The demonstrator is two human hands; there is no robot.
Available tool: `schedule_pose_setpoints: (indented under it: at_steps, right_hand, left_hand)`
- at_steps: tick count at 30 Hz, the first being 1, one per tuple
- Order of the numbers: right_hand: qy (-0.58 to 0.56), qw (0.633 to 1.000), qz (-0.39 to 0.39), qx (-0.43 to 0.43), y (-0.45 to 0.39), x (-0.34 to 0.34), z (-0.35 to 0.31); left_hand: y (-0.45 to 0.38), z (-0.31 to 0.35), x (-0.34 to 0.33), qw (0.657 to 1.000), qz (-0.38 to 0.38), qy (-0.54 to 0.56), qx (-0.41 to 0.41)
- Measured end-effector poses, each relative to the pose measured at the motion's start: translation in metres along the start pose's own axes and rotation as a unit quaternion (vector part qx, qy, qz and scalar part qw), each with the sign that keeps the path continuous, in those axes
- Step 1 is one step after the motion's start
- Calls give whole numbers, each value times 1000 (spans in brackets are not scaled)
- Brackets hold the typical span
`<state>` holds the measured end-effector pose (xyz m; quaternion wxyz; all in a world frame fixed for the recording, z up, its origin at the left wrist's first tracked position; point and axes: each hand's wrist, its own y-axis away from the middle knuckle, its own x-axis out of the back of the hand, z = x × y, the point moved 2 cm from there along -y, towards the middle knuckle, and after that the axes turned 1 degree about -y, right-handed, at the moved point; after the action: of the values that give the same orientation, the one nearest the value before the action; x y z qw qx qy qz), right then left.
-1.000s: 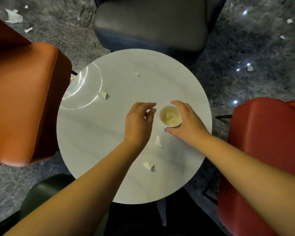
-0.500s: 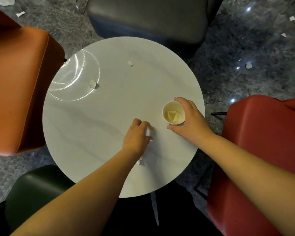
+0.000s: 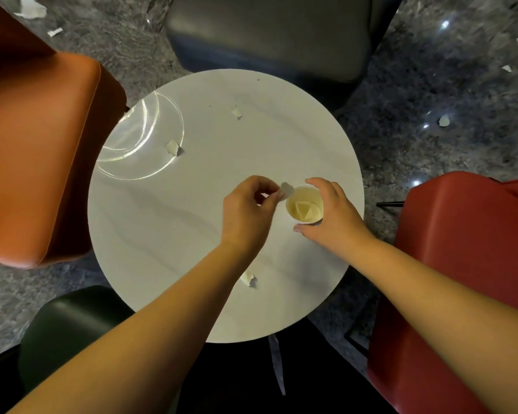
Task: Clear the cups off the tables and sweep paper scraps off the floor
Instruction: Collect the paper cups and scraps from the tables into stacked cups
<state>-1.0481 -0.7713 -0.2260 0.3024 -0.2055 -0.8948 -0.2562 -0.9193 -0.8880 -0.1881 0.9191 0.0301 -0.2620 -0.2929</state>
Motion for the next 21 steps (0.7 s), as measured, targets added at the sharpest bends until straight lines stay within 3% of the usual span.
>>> schedule_pose_setpoints:
  at_steps: [3,5,8,10,13,15,18,21]
  right_hand:
    - [-2,1000,2,5,-2,-3,-10]
    - [-3,1000,4,13,-2,-5,-14]
    - [-3,1000,6,22,0,-6,-15]
    - [-2,1000,4,22,2,-9,-14]
    - [-1,1000,-2,23,7,-14,-12]
    - [1,1000,-7,22,10,-18,-12]
    - [5,1000,-16,19,13,-22,-11]
    - [9,999,-25,21,16,-24,-10]
  left_hand:
    - [0,9,-1,997,-66,-29,-34]
    - [1,4,4,997,-44,-47,-51]
    - [4,-22,23,997,-12,-75,19]
    - [10,-48,35,983,-82,-155,53]
    - [31,-81,43,934,-236,-261,59]
    - [47,-96,42,914,-283,-284,58]
    - [65,-112,34,907,-288,-306,35]
    - [71,-120,30,913,-242,-328,14]
